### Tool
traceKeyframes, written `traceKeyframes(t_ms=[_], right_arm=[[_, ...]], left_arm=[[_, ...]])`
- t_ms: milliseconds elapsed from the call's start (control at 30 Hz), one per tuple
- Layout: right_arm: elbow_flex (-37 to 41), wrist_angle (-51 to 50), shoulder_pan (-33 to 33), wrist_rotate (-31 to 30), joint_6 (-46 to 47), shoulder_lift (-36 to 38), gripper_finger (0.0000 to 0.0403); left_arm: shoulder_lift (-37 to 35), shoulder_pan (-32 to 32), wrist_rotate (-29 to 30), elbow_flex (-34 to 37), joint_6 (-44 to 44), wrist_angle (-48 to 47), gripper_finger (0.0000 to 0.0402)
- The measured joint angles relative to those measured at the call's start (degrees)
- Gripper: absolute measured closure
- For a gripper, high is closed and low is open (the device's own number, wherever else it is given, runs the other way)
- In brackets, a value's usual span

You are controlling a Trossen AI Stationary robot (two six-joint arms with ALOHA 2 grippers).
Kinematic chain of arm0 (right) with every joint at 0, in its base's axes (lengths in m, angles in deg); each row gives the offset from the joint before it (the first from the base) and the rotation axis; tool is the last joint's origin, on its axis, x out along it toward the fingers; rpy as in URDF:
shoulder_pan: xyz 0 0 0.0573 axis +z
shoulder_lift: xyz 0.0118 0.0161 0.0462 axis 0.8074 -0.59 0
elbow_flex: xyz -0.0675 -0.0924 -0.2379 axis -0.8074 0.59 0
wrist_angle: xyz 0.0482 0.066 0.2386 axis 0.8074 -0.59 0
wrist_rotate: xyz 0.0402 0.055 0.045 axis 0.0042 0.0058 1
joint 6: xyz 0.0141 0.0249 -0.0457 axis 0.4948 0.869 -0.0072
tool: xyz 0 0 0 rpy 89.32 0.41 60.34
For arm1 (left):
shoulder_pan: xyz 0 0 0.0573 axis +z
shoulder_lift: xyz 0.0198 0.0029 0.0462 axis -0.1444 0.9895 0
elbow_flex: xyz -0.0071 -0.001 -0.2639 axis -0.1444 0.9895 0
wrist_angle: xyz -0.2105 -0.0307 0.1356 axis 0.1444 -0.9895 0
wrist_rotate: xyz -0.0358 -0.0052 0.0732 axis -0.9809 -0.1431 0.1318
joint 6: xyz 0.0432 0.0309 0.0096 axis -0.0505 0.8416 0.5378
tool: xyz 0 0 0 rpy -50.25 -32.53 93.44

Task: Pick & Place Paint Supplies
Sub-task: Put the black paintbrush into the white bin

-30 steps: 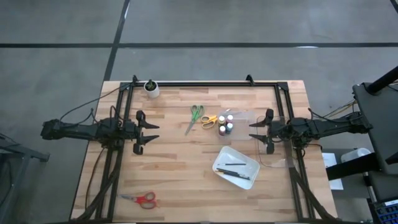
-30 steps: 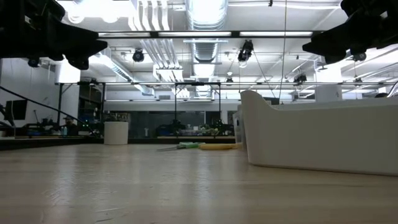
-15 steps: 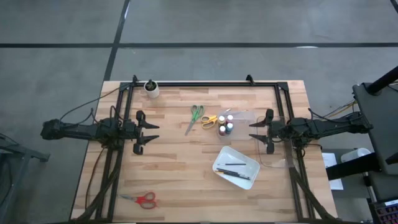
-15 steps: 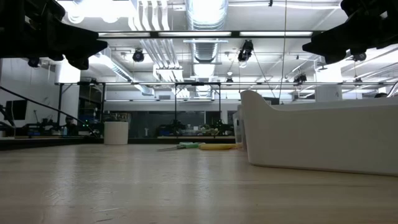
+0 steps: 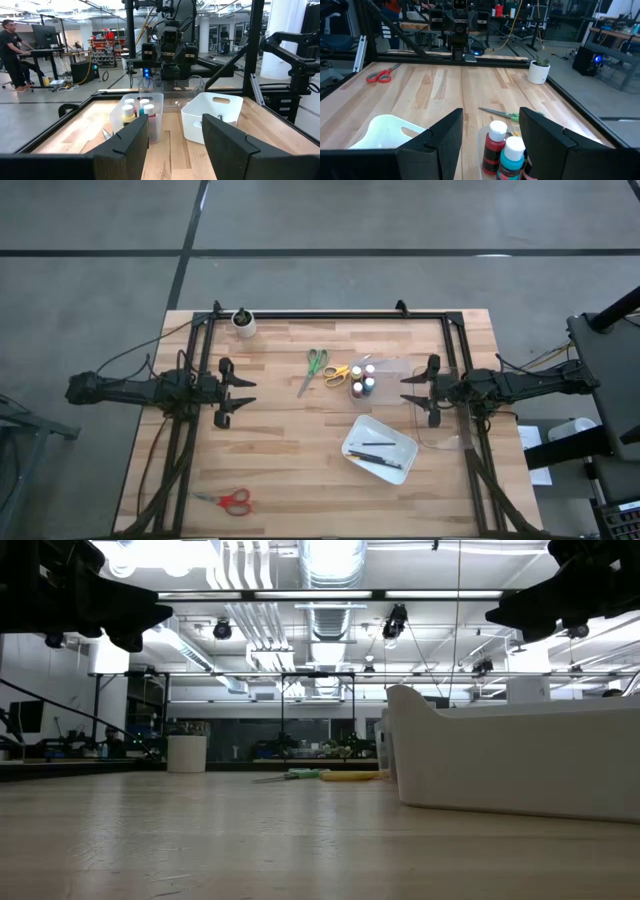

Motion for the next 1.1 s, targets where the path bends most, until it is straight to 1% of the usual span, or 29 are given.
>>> traceKeyframes(t_ms=[333,500,567,700,800,867,933,1000,1100], right_arm=[[-0.01,0.27,0.0,0.09,-0.92,0.02,0.0211],[-0.02,3.28,0.0,-0.04,-0.49,-0.13,0.0211],[-0.02,5.26,-0.01,-2.15,0.8,-0.47,0.0211],[-1.46,4.6,-0.02,-10.67,1.3,-1.78,0.0211],[-3.73,4.41,-0.18,-15.54,2.17,-4.35,0.0211],[-6.11,2.48,-0.66,-17.96,2.49,-6.81,0.0211],[-9.45,-1.77,-1.82,-19.13,2.67,-9.7,0.0211],[-13.75,-8.66,-3.43,-19.15,4.46,-12.72,0.0211],[-21.09,-19.49,-7.4,-19.04,9.66,-17.91,0.0211]], left_arm=[[0.0,0.0,0.02,0.0,0.0,0.0,0.0215],[0.0,0.01,0.12,0.0,0.0,0.0,0.0215],[0.01,0.02,0.15,0.0,-0.01,0.0,0.0215],[0.02,0.02,0.15,0.0,-0.01,0.0,0.0215],[0.02,0.02,0.15,0.0,-0.02,-0.15,0.0215],[0.0,0.02,0.15,0.0,-0.01,-0.57,0.0215],[0.02,0.02,0.13,0.0,-0.02,-1.54,0.0215],[0.0,0.02,0.15,0.0,-0.02,-2.56,0.0215],[0.02,0.02,0.12,0.0,-0.02,-4.39,0.0215]])
